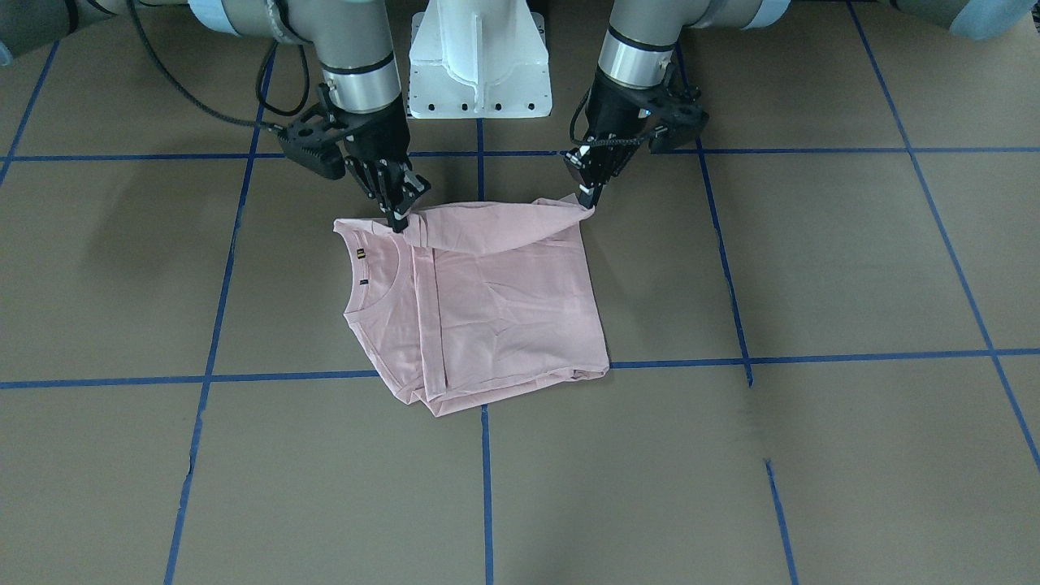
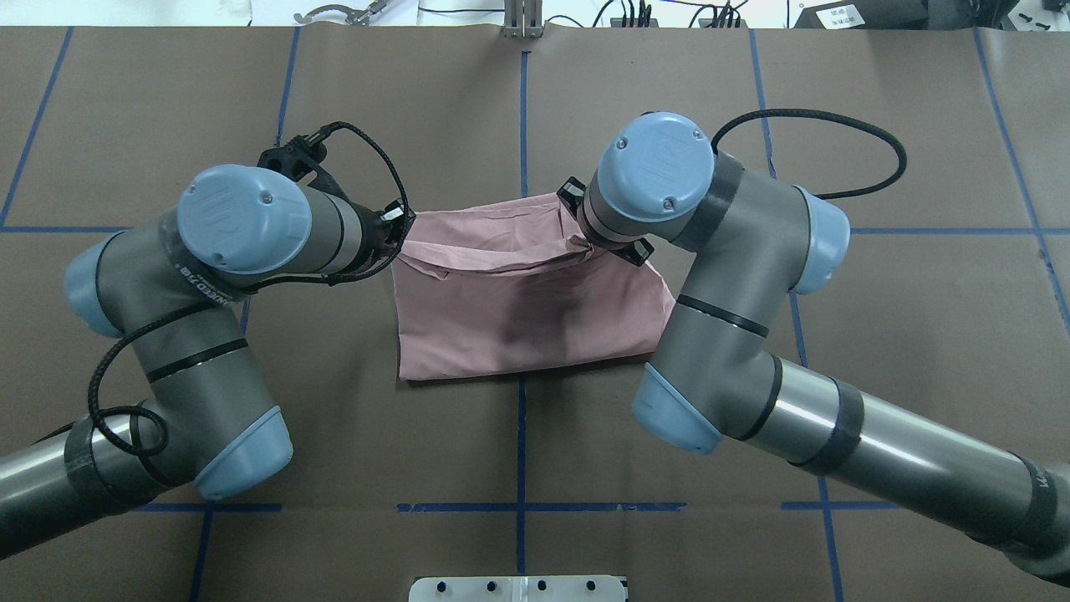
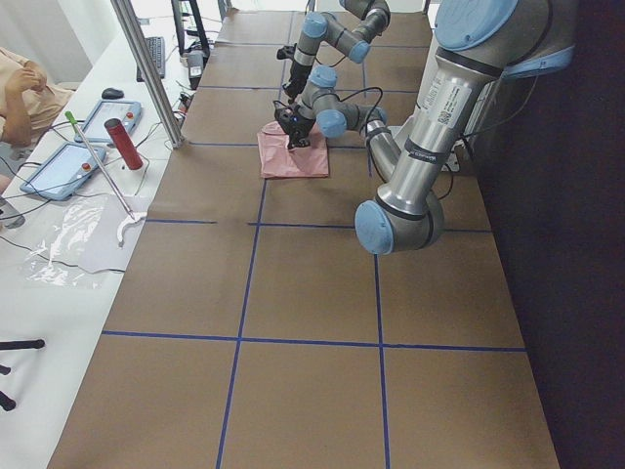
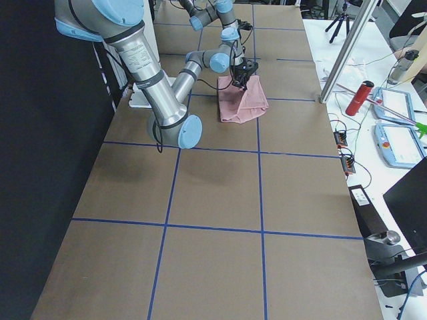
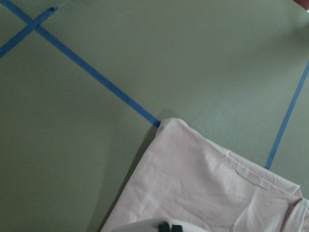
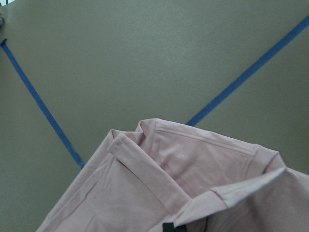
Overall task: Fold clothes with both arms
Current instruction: 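Lift the near edge with both grippers and fold it toward the far edge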
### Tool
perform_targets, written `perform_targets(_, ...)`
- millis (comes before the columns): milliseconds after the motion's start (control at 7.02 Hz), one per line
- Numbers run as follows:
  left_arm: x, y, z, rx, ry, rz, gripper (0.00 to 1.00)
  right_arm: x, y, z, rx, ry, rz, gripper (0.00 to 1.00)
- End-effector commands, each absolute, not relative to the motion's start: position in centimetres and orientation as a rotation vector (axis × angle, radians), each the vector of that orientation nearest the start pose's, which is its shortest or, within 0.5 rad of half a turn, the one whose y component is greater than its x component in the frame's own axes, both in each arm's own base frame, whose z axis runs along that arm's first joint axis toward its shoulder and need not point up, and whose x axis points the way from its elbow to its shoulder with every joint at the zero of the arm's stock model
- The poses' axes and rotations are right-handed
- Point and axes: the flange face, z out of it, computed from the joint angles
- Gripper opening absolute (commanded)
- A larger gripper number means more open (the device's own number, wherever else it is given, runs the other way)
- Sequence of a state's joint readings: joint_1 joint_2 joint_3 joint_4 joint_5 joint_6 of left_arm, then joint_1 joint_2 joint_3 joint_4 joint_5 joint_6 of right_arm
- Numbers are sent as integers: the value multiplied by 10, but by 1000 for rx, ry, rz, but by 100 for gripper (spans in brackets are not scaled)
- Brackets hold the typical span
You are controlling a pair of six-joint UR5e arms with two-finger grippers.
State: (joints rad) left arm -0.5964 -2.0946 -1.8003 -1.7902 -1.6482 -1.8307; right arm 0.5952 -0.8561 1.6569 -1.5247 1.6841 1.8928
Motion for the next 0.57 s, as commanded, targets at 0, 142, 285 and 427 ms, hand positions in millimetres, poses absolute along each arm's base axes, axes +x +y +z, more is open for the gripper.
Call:
perform_targets(0, 471, -481, 254, 113, 990, -743, 0, -528, -522, 212, 21, -883, 815, 0)
perform_targets(142, 471, -481, 252, 113, 993, -743, 0, -529, -528, 212, 24, -881, 819, 0)
perform_targets(285, 473, -482, 255, 117, 988, -746, 0, -529, -534, 216, 29, -869, 819, 0)
perform_targets(427, 487, -502, 277, 153, 956, -756, 0, -537, -548, 231, 35, -844, 801, 0)
